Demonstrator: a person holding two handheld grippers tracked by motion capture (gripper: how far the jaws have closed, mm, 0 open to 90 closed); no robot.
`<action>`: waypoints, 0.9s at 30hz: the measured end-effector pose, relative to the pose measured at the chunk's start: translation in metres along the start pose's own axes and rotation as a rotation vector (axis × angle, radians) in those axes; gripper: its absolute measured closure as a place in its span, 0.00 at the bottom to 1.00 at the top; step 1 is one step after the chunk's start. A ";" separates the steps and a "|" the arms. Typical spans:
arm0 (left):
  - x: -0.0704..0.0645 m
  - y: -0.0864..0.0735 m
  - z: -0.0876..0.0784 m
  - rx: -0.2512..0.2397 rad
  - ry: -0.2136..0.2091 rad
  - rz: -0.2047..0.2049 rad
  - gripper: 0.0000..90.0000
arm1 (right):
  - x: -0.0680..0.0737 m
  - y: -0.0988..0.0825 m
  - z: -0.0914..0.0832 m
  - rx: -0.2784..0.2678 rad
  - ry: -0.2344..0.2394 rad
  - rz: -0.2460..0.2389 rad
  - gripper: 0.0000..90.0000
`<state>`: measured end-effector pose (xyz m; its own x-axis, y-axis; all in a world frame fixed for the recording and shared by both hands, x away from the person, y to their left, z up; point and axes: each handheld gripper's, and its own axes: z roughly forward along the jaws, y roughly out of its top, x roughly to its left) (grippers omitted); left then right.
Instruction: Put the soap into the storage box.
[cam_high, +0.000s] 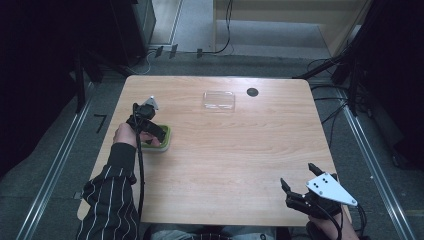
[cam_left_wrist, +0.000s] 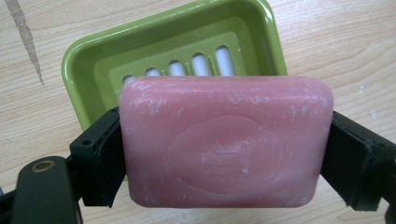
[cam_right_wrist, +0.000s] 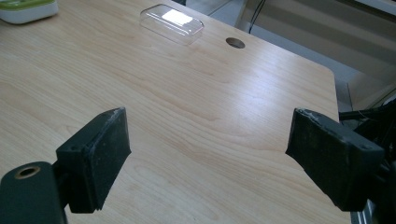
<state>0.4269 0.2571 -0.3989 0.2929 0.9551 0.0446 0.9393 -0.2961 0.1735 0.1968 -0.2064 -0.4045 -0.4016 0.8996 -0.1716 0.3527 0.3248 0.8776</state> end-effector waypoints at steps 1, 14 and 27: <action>0.001 0.001 0.000 0.004 -0.002 0.000 0.15 | 0.000 0.000 0.000 0.000 0.000 0.000 0.15; 0.007 0.008 0.011 0.007 -0.007 -0.035 0.15 | 0.000 0.000 0.000 -0.002 -0.001 0.001 0.15; 0.013 0.009 0.023 0.016 0.009 -0.075 0.15 | 0.000 0.000 0.000 -0.005 0.000 0.000 0.15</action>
<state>0.4430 0.2668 -0.4194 0.2201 0.9746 0.0414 0.9613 -0.2239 0.1606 0.1964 -0.2065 -0.4045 -0.4016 0.8995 -0.1718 0.3483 0.3236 0.8798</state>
